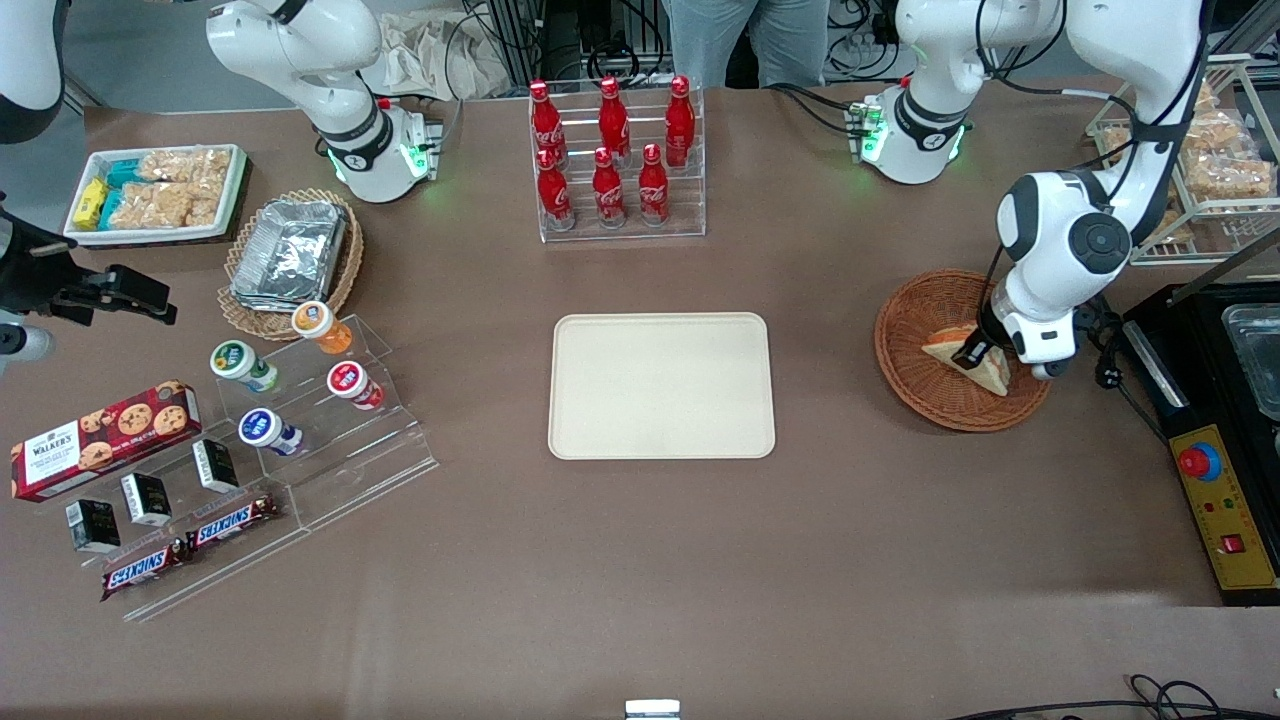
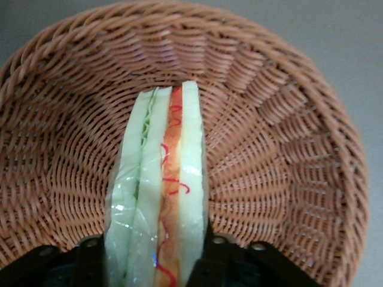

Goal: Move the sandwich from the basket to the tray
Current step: 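Lower the open left gripper onto the sandwich and close on it, then lift the sandwich and carry it toward the white tray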

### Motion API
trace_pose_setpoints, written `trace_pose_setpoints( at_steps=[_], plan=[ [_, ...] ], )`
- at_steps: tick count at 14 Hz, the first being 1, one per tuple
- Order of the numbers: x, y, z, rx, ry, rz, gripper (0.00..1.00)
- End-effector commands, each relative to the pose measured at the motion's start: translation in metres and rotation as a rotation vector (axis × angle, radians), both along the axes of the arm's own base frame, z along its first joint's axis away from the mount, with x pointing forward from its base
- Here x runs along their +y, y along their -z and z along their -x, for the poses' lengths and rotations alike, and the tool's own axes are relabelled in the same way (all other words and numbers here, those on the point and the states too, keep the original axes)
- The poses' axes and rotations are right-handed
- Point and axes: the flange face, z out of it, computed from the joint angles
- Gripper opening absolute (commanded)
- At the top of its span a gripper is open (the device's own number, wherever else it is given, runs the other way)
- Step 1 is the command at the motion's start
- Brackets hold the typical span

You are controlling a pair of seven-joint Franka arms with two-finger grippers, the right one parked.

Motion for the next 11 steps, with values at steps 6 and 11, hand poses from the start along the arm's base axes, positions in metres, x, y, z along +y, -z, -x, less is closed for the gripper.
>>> trace_pose_setpoints(
  at_steps=[6,11],
  plan=[
    [-0.075,-0.206,-0.031,0.078,0.255,-0.023,0.00],
    [-0.251,-0.186,-0.029,0.021,0.601,0.018,0.00]
  ],
)
